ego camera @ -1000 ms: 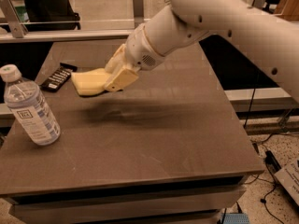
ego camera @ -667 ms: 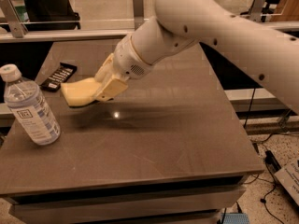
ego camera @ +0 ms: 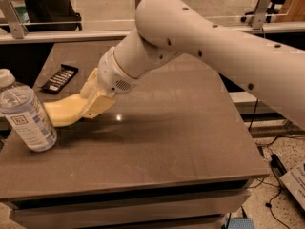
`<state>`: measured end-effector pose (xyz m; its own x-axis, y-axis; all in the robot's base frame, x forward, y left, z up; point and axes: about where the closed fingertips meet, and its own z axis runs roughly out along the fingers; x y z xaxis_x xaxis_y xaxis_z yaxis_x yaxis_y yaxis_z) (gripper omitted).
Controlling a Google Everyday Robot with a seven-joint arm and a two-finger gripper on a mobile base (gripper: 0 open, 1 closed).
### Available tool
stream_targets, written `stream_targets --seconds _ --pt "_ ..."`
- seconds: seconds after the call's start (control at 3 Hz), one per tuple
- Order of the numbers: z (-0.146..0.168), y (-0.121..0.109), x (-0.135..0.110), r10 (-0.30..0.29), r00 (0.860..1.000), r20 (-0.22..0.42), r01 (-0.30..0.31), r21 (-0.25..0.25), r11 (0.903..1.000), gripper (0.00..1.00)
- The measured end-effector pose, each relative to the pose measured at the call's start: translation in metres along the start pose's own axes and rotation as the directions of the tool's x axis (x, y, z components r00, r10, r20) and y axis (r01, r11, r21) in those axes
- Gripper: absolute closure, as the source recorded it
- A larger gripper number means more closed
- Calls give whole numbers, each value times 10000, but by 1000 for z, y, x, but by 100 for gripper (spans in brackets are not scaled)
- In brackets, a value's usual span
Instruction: Move sponge near blue plastic bottle
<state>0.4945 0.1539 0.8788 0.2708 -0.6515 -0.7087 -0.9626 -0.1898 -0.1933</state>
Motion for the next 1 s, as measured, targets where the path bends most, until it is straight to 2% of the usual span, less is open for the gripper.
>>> stream_targets --seconds 1.0 --pt "24 32 9 -630 9966 -527 589 -746 9955 100"
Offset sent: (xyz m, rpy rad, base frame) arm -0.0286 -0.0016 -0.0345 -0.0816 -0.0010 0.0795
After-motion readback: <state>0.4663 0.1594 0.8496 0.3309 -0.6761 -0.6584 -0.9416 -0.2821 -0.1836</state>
